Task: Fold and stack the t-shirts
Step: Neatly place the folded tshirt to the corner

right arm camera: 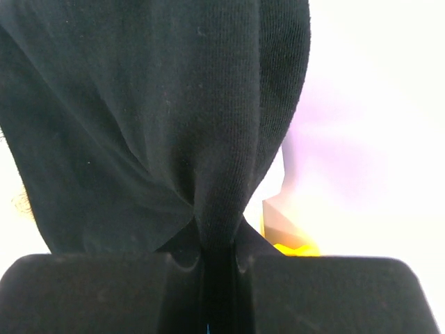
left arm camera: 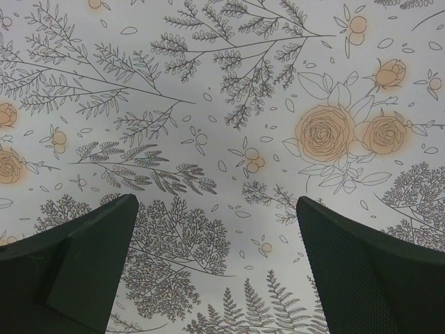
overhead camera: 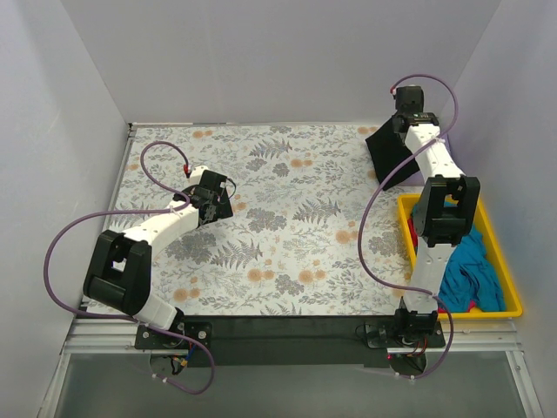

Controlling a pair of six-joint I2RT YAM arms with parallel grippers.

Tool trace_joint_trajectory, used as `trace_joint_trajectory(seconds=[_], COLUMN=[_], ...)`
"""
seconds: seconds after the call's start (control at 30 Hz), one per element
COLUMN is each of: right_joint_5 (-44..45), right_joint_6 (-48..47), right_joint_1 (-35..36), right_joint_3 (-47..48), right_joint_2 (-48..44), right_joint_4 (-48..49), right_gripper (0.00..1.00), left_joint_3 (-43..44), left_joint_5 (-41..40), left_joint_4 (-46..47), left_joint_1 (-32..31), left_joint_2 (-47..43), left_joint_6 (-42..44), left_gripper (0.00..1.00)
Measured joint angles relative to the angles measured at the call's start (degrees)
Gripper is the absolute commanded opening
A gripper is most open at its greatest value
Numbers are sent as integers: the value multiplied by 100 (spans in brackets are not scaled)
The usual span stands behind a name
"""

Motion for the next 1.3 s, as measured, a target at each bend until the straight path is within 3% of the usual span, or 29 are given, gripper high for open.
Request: trace_joint_trajectory(seconds=[1.2,1.27,1.3], right_joint_5=[313,376,404], right_joint_6=[98,125,136], right_joint_1=[-918,-955,-970], right_joint_3=[-358,-358,-358], right_joint_2=[953,979,994], right_joint_4=[1248,1292,1314], right_gripper=[1,11,24], left_joint_3=[98,109,111], left_joint_5=[17,33,37], left_joint_4=[-39,-37,-37], left_joint_1=[4,4,4], left_joint_2=[737,752,752], left_joint_6=[17,17,17], left_gripper=[98,98,98])
